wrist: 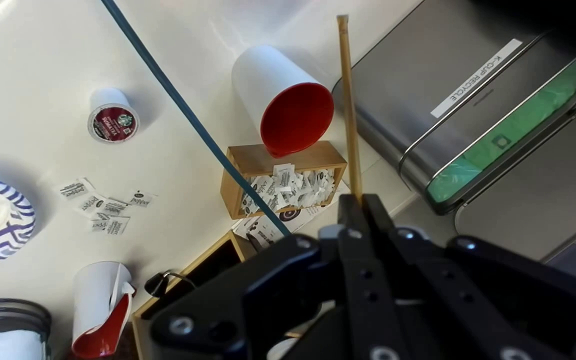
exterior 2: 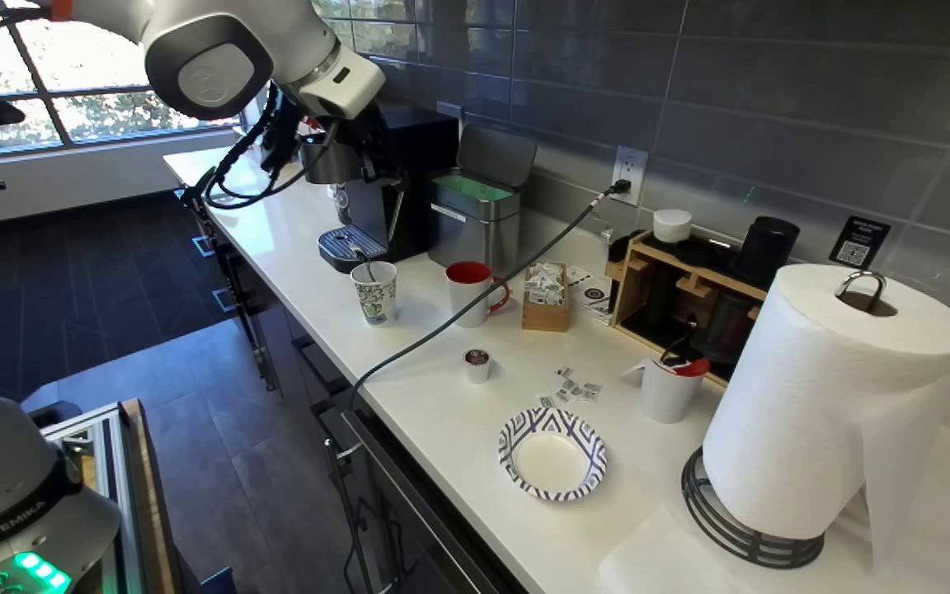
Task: Put the chopstick in the left cup
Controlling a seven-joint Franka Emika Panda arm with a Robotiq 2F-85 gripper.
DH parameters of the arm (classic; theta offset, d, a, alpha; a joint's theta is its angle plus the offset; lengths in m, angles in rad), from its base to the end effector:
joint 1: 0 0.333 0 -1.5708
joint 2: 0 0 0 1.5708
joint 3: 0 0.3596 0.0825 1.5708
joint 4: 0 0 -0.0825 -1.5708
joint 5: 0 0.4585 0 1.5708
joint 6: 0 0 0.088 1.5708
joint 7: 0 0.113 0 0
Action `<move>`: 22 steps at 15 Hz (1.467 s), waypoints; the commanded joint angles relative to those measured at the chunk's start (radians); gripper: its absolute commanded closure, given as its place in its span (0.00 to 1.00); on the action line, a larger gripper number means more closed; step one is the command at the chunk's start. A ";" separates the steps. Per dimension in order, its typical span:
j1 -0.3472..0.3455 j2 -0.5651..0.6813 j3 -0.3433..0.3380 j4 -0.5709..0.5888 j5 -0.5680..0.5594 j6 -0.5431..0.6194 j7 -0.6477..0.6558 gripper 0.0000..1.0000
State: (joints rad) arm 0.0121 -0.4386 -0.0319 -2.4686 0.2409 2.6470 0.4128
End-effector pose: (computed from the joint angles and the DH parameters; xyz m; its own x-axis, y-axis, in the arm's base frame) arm 0.5062 -0.0167 0.5223 0.6845 -0.5992 0.4153 -0.4330 -0.7924 -0.4297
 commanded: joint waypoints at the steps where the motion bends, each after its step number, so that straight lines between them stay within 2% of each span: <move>1: -0.027 -0.019 0.028 -0.010 0.006 0.008 -0.016 0.99; 7: 0.000 -0.078 0.029 -0.049 0.012 0.037 -0.123 0.99; 14: -0.009 -0.047 0.149 -0.099 -0.075 0.126 -0.131 0.99; 19: -0.097 -0.010 0.241 -0.109 -0.227 0.234 -0.097 0.99; 22: -0.133 0.010 0.278 -0.109 -0.292 0.232 -0.093 0.99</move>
State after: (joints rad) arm -0.0787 -0.4514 0.2044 -2.5691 0.0164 2.8529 0.2945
